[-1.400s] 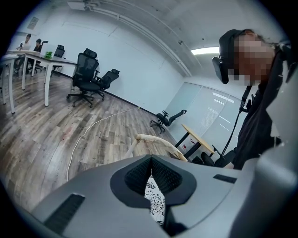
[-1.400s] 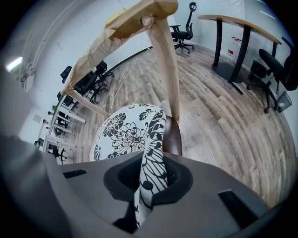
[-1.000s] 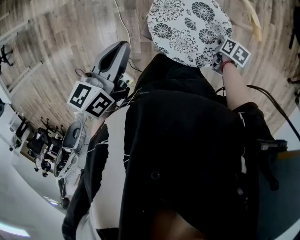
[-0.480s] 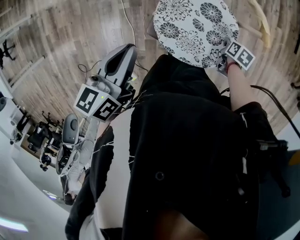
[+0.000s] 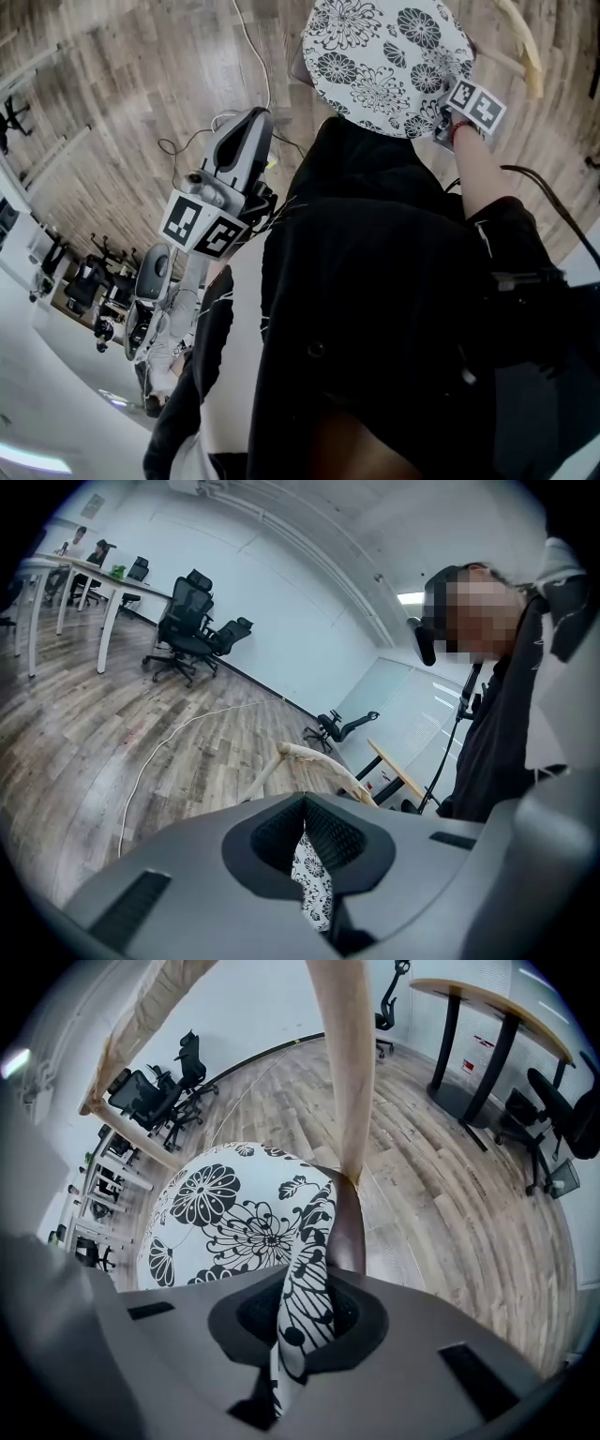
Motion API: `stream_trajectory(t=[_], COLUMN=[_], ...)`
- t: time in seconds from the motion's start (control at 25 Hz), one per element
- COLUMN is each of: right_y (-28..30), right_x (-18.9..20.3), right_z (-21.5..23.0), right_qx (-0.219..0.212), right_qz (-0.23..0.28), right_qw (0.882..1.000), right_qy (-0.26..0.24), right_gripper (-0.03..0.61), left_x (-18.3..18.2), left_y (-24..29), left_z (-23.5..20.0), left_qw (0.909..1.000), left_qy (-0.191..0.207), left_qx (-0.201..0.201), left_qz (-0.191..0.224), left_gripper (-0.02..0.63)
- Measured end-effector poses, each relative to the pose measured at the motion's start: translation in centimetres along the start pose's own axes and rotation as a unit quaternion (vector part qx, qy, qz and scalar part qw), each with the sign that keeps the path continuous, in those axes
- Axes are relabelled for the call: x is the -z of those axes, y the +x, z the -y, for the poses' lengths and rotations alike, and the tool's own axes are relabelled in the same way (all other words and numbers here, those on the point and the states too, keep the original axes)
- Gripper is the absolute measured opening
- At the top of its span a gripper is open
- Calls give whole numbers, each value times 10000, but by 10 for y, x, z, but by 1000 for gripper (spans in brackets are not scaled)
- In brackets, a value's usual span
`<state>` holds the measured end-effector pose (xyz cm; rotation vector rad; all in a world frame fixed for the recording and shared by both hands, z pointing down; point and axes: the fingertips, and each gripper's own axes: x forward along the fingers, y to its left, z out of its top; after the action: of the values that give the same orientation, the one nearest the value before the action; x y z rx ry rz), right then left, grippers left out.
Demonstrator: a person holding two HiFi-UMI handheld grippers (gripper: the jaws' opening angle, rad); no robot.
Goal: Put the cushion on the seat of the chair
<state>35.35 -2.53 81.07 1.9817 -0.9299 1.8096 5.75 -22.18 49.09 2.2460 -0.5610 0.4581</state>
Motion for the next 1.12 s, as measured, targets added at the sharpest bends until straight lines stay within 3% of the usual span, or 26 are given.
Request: stream_trajectory(t=[0.32,1.12], right_y=[9,17], right_x=[2,5], right_z=[2,2], right_qx=[311,266], right_qz=[-37,-185], right_qw=[9995,9993], right_qy=[-106,164], right_gripper=[25,35], left_x=[4,-1], left_y=[2,4], left_z=[-5,7], left_qw=[10000,9994], left_qy=[-3,232], left_qx=[-45,76], left_qz=[-54,-225], left_gripper=[14,14])
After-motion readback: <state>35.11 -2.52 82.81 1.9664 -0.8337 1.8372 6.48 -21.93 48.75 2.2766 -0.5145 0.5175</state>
